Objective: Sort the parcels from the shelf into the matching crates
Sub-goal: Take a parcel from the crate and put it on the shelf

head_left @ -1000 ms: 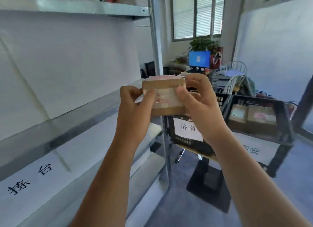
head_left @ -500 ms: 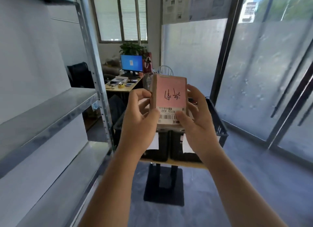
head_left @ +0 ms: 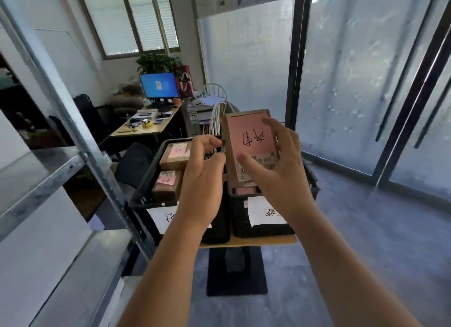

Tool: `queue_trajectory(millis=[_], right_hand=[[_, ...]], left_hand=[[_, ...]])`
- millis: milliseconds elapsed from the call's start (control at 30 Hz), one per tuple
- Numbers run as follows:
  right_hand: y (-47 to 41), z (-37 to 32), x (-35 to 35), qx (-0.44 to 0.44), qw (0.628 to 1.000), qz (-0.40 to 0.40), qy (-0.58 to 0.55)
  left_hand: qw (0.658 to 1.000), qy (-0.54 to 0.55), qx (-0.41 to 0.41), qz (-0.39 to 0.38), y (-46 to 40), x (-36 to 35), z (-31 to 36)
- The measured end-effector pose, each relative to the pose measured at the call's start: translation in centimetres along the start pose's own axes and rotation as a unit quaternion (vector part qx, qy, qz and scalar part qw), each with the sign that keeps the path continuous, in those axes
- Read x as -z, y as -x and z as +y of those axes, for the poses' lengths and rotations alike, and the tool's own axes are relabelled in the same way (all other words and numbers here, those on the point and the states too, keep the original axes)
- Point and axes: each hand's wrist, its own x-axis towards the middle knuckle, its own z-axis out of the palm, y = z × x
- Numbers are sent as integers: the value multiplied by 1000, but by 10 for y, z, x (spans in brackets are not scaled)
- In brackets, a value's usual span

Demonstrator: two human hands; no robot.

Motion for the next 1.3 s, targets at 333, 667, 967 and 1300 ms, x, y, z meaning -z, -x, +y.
queue_trajectory(millis=[333, 667, 967, 1300], right_hand=[[-123, 49, -25, -16, 990, -38, 137], [-161, 126, -135, -82, 981, -54, 165], [-198, 217, -279, -150, 947, -54, 279], [-246, 304, -350, -223, 915, -73, 328]], left_hand=[[999, -33, 36, 21, -111, -16, -13], [996, -27, 52, 74, -191, 57, -84], [997, 4, 63, 54, -295, 160, -179], [996, -38, 83, 5, -357, 199, -248]])
